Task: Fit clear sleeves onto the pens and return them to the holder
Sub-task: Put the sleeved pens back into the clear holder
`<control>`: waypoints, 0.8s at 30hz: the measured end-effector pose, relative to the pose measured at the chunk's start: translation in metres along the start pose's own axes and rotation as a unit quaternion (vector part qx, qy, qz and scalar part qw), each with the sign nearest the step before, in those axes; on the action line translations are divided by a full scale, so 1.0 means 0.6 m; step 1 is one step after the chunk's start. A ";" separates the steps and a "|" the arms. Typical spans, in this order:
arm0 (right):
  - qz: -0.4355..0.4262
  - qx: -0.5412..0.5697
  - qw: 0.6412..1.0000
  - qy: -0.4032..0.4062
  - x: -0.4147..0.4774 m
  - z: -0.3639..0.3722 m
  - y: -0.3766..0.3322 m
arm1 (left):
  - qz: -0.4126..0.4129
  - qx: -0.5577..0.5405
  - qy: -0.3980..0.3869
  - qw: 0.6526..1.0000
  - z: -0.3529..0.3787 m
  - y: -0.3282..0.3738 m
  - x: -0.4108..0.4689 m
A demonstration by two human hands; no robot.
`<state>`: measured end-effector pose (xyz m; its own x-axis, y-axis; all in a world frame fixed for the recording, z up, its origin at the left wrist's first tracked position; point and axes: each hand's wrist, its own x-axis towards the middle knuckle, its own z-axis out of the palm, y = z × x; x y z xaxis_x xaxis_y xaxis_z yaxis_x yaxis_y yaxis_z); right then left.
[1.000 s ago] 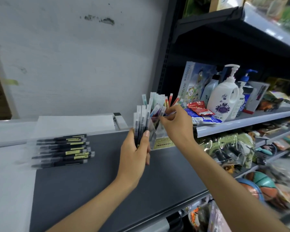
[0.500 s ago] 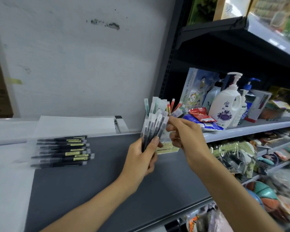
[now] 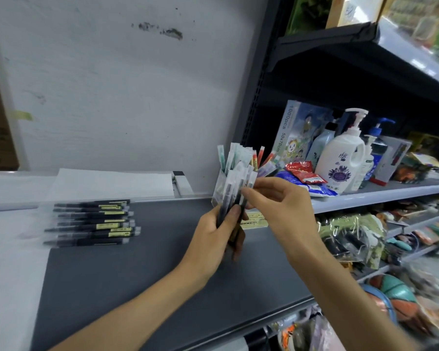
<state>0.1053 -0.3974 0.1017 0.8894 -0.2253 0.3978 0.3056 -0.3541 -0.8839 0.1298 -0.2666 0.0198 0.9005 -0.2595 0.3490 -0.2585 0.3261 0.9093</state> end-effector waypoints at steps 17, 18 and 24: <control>-0.116 -0.058 0.983 0.126 0.048 0.017 -0.005 | -0.023 0.000 0.272 0.962 -0.029 -0.006 0.022; -0.107 -0.065 0.984 0.124 0.052 0.021 0.002 | -0.023 0.003 0.269 0.963 -0.028 -0.006 0.022; -0.044 -0.146 0.984 0.087 0.067 0.044 0.033 | -0.026 0.009 0.264 0.964 -0.025 -0.007 0.023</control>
<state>0.1559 -0.3895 0.0939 0.7850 -0.3252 0.5274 0.2445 -0.6195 -0.7459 0.1485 -0.2580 0.0177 0.9638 0.2247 0.1437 -0.2101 0.3075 0.9281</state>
